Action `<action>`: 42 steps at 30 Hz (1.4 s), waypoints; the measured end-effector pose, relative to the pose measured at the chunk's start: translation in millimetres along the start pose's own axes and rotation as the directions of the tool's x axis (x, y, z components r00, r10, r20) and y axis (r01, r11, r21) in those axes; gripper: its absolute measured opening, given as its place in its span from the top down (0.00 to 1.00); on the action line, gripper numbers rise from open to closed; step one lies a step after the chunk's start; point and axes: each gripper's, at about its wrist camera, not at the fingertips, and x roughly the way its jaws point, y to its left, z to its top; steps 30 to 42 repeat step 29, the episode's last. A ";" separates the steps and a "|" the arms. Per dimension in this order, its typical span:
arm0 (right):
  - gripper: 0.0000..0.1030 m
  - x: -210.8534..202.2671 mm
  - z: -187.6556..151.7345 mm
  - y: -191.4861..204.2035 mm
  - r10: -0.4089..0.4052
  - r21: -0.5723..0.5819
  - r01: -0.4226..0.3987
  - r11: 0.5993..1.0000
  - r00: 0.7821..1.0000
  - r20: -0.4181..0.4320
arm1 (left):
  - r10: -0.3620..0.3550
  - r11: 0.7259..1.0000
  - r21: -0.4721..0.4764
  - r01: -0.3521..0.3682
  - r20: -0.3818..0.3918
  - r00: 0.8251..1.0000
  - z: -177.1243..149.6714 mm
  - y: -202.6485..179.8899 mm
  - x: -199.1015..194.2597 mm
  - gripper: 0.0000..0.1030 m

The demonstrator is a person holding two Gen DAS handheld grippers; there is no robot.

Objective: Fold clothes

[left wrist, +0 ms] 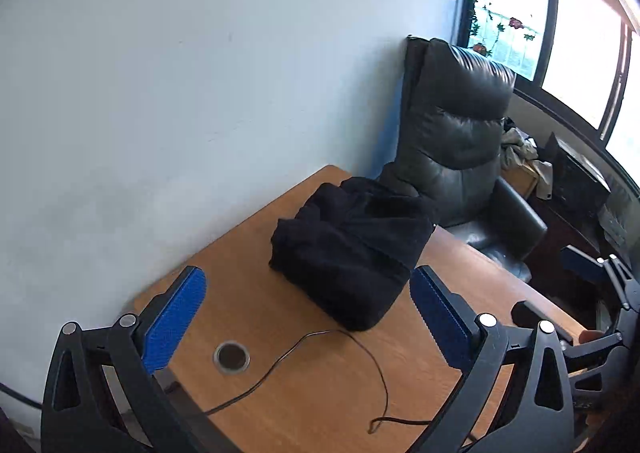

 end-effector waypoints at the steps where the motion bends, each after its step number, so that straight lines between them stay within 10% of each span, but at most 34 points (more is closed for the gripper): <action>1: 0.03 16.5 22.3 7.8 -0.016 -0.007 0.016 1.000 1.000 -0.001 | 0.045 0.999 -0.007 -0.045 0.006 0.999 -11.4 -4.2 -10.1 0.00; 7: 0.03 -9.2 10.7 28.0 -0.045 0.003 0.045 0.999 0.998 -0.040 | 0.209 0.976 -0.069 -0.208 0.013 0.978 -48.1 -15.9 -90.6 0.00; 14: 0.03 -43.2 -0.2 41.5 -0.074 -0.058 0.072 0.996 0.997 -0.029 | 0.199 0.975 -0.106 -0.195 0.035 0.979 -65.5 -24.7 -147.7 0.00; 22: 0.03 -46.0 1.6 44.3 -0.068 -0.061 0.067 0.996 0.997 -0.024 | 0.290 0.953 -0.106 -0.284 0.049 0.956 -78.3 -36.2 -162.8 0.00; 42: 0.03 -40.0 12.1 39.7 -0.073 -0.047 0.072 0.996 0.997 -0.013 | 0.226 0.971 -0.090 -0.220 0.067 0.972 -74.3 -45.1 -173.4 0.00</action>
